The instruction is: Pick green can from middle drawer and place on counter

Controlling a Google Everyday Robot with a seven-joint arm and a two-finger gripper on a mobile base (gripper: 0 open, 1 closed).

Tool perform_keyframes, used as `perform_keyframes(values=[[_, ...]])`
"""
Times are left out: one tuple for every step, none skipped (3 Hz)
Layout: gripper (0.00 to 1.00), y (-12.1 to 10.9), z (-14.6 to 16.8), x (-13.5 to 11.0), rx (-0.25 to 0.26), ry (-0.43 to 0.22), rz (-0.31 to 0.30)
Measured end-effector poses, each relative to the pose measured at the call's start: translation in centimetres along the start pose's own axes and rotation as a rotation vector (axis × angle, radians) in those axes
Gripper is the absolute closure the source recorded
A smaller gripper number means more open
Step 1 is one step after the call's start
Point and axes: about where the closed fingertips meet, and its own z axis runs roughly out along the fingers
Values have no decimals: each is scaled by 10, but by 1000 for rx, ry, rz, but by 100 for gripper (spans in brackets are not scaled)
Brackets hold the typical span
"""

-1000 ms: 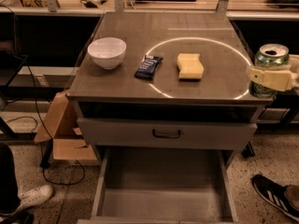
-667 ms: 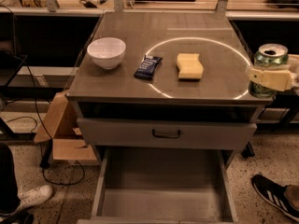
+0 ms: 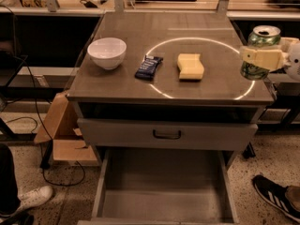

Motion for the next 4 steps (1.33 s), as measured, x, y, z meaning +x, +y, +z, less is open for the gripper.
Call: perform_keyframes(values=[[100, -2, 18, 7, -24, -23, 39], [100, -5, 31, 17, -38, -52, 63], [100, -10, 40, 30, -51, -108, 76], [100, -14, 44, 36, -46, -136, 72]])
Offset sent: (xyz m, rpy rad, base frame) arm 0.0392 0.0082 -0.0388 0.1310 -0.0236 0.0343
